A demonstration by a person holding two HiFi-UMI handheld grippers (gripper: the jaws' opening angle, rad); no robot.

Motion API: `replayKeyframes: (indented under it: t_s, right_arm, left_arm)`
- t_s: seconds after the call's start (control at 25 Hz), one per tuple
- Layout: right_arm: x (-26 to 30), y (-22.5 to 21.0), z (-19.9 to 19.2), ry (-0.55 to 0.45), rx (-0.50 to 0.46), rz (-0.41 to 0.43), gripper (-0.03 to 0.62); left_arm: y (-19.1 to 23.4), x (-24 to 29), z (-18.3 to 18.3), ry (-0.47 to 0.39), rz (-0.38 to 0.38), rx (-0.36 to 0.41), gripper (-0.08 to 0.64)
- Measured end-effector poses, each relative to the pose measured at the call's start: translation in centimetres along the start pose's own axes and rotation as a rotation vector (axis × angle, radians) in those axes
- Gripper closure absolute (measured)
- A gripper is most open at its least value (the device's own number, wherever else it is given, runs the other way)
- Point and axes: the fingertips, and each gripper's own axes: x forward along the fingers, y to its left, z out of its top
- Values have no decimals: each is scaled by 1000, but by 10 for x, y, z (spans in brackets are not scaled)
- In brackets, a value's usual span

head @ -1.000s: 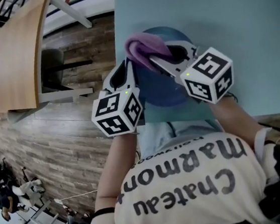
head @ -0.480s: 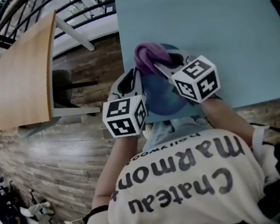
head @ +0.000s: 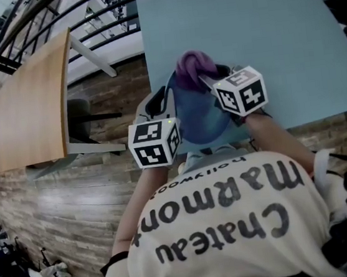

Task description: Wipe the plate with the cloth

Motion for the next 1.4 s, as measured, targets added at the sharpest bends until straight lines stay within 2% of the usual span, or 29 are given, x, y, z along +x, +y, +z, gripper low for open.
replayKeyframes:
  t_s: [0.52,1.0,1.12,1.4]
  right_arm:
    - [-9,-32,-46,67,75,-110,479]
    - [-19,-37,-80,130,139,-150,480]
    - [-20,-37,-87,152,148,-161,480]
    - [-25,-34,-109,230,189,-169,480]
  left_arm:
    - [-10,-8,1,-32,-17,32,523]
    - [-6,-15,-1,-32,-22,29,523]
    - [-1,-14,-4,-30,-20,6,523]
    - [10,-12,-10,-19,-8,-101,520]
